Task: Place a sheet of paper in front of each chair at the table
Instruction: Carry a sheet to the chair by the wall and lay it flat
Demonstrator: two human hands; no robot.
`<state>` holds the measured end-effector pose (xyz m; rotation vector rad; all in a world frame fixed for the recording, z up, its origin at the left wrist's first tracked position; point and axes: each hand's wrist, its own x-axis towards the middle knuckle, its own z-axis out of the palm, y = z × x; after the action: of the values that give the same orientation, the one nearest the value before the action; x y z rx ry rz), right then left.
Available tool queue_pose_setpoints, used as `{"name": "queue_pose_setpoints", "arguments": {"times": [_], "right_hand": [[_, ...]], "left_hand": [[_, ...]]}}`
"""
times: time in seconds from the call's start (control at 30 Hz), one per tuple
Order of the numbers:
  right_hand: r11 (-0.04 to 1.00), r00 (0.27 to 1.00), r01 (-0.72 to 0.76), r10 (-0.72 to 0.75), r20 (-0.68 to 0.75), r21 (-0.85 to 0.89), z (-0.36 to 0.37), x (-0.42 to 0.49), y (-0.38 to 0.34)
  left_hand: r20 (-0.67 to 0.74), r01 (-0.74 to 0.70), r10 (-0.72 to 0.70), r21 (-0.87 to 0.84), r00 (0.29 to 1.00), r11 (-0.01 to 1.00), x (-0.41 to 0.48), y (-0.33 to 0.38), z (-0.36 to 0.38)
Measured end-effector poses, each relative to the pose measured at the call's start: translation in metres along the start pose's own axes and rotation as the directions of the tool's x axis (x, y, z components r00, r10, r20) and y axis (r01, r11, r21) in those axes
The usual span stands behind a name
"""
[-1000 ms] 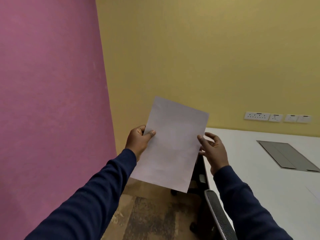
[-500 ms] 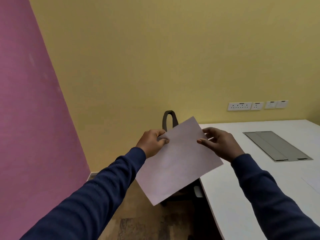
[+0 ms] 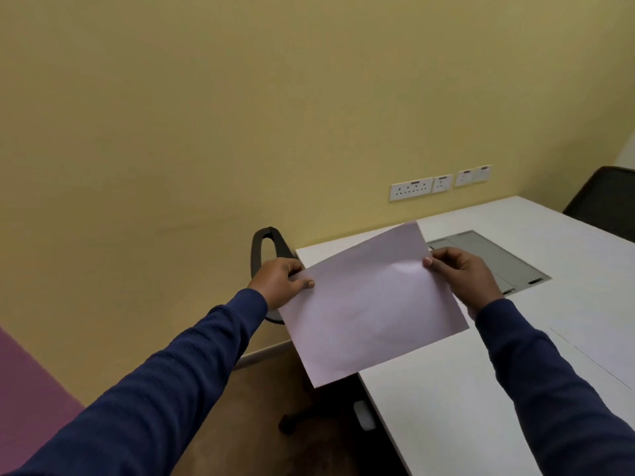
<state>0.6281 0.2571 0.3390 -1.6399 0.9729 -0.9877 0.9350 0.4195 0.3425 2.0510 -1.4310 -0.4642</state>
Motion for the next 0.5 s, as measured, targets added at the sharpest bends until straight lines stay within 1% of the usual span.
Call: {"name": "queue_pose_setpoints", "arguments": {"times": [0.07, 0.13, 0.23, 0.3, 0.37, 0.5], "right_hand": [[0.998, 0.997, -0.044, 0.046, -0.058, 0.034, -0.002, 0.025, 0.005], [0.996, 0.992, -0.077, 0.082, -0.1, 0.044, 0.001, 0.051, 0.01], [0.989, 0.976, -0.133, 0.141, -0.164, 0.058, 0.014, 0.089, 0.016], [0.985, 0.965, -0.168, 0.173, -0.199, 0.041, 0.026, 0.112, 0.019], [0.981, 0.954, -0.195, 0.193, -0.231, 0.011, 0.037, 0.132, 0.025], [0.965, 0.924, -0.26, 0.244, -0.294, -0.017, 0.051, 0.164, 0.04]], "left_hand": [[-0.004, 0.02, -0.021, -0.053, 1.0, 0.998, 0.029, -0.019, -0.002], [-0.007, 0.058, -0.06, -0.183, 0.998, 0.981, 0.058, -0.038, -0.005], [0.04, 0.144, -0.141, -0.456, 0.989, 0.878, 0.1, -0.063, -0.005], [0.104, 0.192, -0.161, -0.562, 0.981, 0.804, 0.125, -0.076, -0.003], [0.154, 0.221, -0.16, -0.598, 0.975, 0.771, 0.148, -0.087, 0.001], [0.275, 0.278, -0.139, -0.571, 0.951, 0.772, 0.187, -0.108, 0.015]]}}
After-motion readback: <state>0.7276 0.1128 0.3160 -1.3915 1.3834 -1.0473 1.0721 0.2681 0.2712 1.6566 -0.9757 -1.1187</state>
